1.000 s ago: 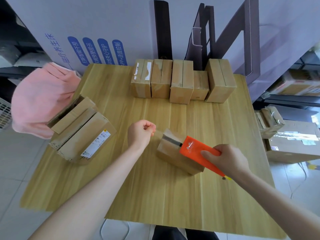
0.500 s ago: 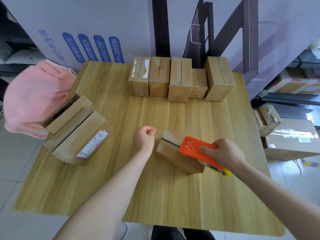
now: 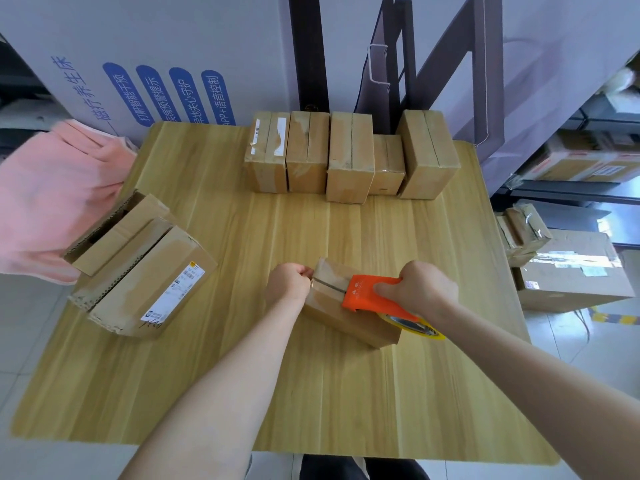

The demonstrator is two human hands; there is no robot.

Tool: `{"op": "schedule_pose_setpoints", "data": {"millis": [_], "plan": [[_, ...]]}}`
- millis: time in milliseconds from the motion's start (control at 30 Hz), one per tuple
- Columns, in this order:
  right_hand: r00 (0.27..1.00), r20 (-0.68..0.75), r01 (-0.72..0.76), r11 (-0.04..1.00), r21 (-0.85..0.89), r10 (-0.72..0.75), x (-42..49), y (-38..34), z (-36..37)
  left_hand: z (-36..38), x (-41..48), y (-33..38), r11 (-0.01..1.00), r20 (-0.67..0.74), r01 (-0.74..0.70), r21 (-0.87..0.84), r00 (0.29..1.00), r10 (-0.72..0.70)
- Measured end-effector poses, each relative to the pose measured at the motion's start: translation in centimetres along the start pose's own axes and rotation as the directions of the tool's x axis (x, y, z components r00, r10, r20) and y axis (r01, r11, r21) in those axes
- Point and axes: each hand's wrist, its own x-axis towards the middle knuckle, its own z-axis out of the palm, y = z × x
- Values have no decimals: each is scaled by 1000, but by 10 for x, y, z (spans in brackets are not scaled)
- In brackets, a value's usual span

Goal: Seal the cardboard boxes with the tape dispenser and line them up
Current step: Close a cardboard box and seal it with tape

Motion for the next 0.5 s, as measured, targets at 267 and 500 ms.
{"op": "schedule_pose_setpoints", "data": {"millis": [267,500], "plan": [[1000,-14,2,1000,3,-2,-5,0,1,3,-24,15,977,-66,-174,-125,984,167],[1000,-4,0,1000,19,0,-7,2,0,21,-32,17,779,-76,-591,208,785,615]]}}
